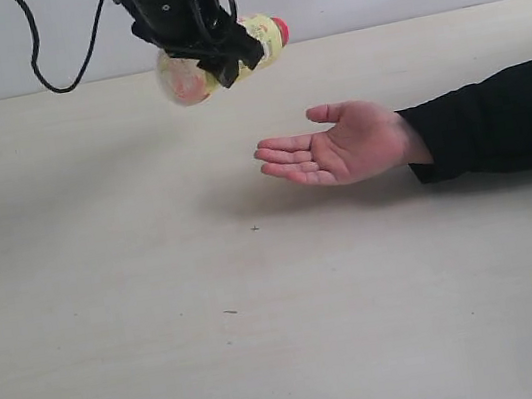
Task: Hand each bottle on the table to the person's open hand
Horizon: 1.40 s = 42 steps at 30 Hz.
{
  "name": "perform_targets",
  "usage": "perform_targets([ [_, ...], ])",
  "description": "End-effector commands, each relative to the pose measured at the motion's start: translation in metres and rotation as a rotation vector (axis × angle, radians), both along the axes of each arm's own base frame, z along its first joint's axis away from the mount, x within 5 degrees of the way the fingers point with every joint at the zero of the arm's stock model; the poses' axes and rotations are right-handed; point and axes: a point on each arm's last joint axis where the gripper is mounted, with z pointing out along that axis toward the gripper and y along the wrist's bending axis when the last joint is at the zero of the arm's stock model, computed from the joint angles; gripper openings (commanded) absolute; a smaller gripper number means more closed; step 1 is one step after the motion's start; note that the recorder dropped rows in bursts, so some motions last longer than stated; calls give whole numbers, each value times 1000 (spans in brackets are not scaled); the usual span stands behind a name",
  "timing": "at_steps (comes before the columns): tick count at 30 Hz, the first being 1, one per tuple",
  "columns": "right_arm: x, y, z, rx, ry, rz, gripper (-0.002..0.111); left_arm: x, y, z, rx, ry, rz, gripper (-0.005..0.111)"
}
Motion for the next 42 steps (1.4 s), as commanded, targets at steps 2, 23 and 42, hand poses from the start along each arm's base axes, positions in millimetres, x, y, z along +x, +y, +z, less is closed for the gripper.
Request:
perform_targets([
  [2,0,-1,0,-11,-11,-4,0,-33,-30,17,-43,1,32,0],
  [23,0,-1,0,-11,-11,-4,0,-80,-104,-41,-151,39,461,0],
  [42,0,-1,0,-11,-11,-4,0,-79,-109,-53,-138,42,419,80],
])
